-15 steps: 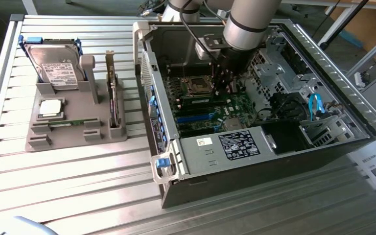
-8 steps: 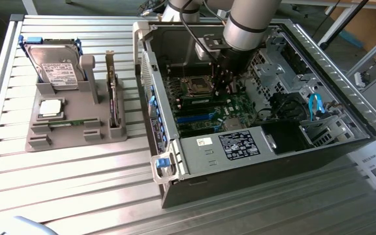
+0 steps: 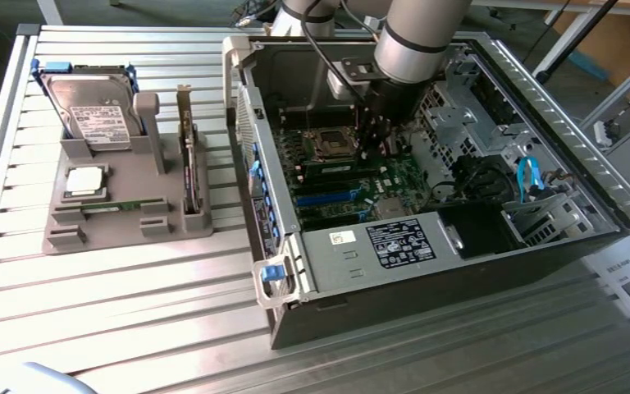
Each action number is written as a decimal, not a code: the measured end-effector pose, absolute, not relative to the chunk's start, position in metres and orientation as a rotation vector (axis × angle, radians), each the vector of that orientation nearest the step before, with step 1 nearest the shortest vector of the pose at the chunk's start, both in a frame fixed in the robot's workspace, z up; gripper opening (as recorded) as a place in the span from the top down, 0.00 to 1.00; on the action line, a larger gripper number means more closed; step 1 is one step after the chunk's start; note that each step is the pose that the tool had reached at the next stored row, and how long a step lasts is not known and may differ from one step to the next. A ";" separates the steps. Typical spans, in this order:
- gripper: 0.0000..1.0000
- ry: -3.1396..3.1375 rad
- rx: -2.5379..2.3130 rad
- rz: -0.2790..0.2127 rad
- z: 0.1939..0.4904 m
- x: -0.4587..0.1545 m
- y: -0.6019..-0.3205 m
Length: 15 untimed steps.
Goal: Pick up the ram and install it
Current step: 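Insert the ram into the slot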
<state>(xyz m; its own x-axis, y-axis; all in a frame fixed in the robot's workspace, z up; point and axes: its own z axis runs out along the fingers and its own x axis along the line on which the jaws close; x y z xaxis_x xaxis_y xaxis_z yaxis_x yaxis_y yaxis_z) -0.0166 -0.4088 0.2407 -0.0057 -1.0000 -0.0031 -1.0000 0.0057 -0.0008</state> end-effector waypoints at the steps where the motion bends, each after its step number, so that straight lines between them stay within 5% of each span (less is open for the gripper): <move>1: 0.88 2.226 -2.213 0.003 0.241 -0.017 -0.409; 15: 0.88 2.226 -2.213 0.002 0.241 -0.017 -0.408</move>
